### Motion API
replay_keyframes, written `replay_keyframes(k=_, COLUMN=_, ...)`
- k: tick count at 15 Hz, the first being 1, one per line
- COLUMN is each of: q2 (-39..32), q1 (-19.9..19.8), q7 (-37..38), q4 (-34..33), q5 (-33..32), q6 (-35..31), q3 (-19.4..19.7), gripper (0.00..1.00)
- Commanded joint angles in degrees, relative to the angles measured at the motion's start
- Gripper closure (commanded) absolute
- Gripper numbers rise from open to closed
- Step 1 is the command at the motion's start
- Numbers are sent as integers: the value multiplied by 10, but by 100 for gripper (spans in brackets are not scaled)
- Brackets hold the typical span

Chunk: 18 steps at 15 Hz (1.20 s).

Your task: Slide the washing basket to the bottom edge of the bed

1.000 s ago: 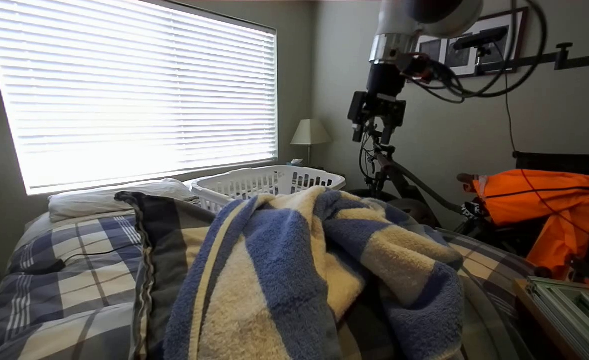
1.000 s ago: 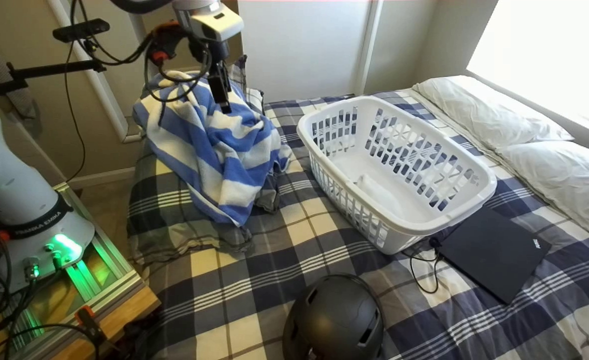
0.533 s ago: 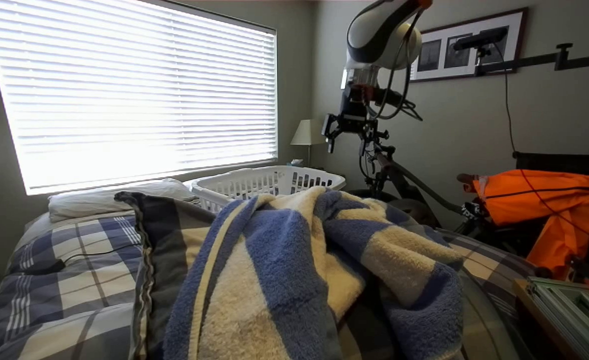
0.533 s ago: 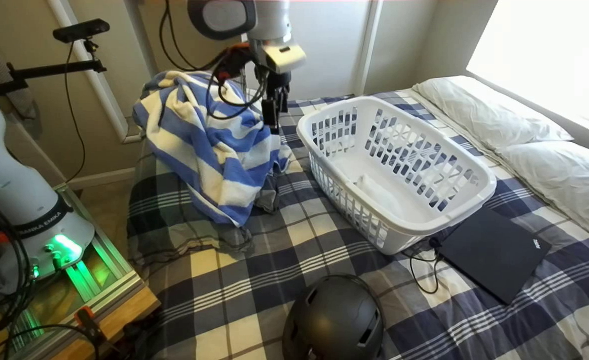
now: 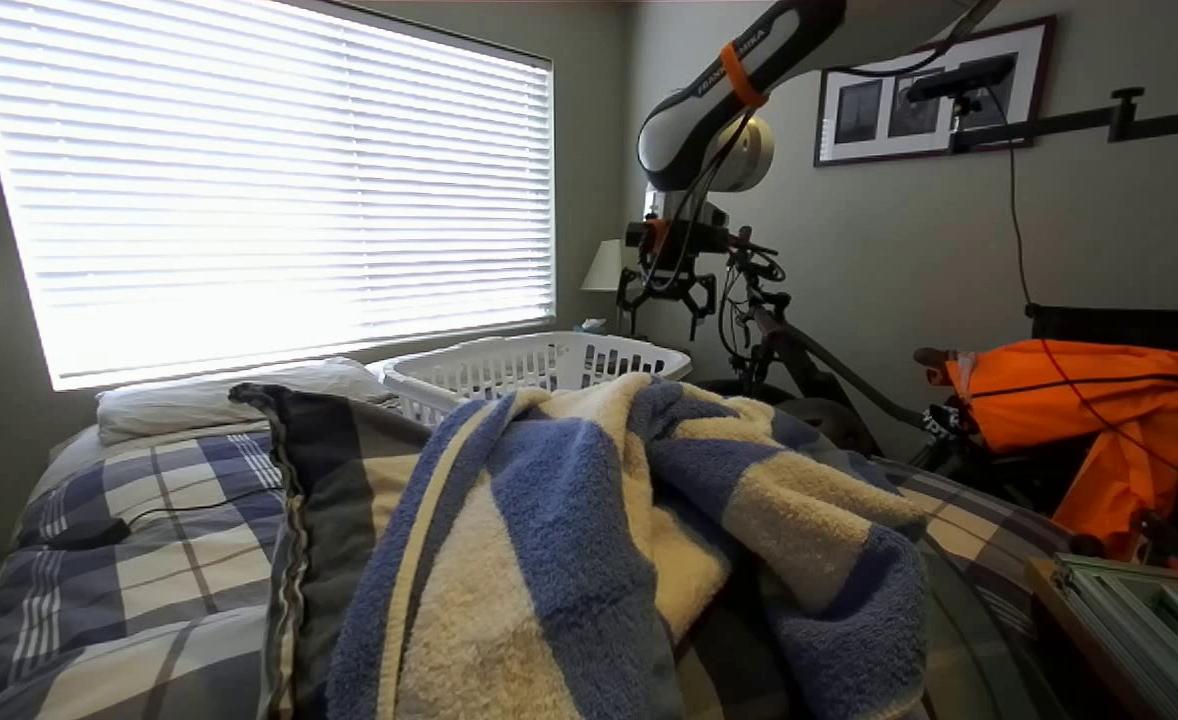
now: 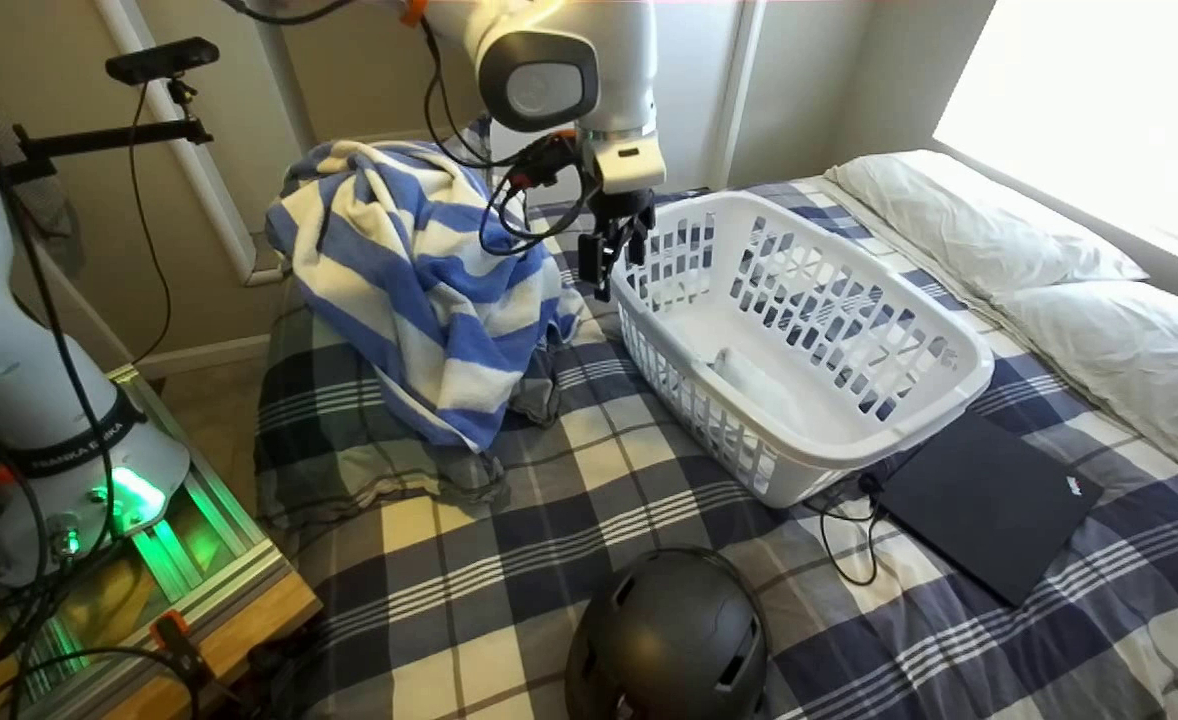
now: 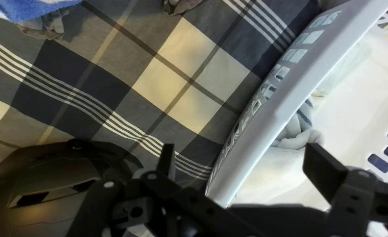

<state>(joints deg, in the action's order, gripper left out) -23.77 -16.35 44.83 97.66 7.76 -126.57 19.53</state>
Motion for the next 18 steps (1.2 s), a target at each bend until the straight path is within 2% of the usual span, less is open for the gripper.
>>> replay_keyframes(k=1, q2=-7, q1=-3, q7=5, q4=-9, q5=-1, q6=3, q3=-2, gripper=0)
replay_keyframes(k=5, q2=-10, q1=-3, q7=9, q4=-16, q5=-1, q6=7, q3=-1, gripper=0)
replay_keyframes(k=6, q2=-23, q1=-3, q7=30, q4=-22, q5=10, q6=-16, q3=0, gripper=0)
replay_keyframes(k=11, q2=-86, q1=-25, q7=98, q4=-64, q5=58, q6=-32, q3=-7, gripper=0)
replay_keyframes(k=18, q2=-173, q1=-66, q7=112, q4=-138, q5=114, q6=-52, q3=-23, gripper=0)
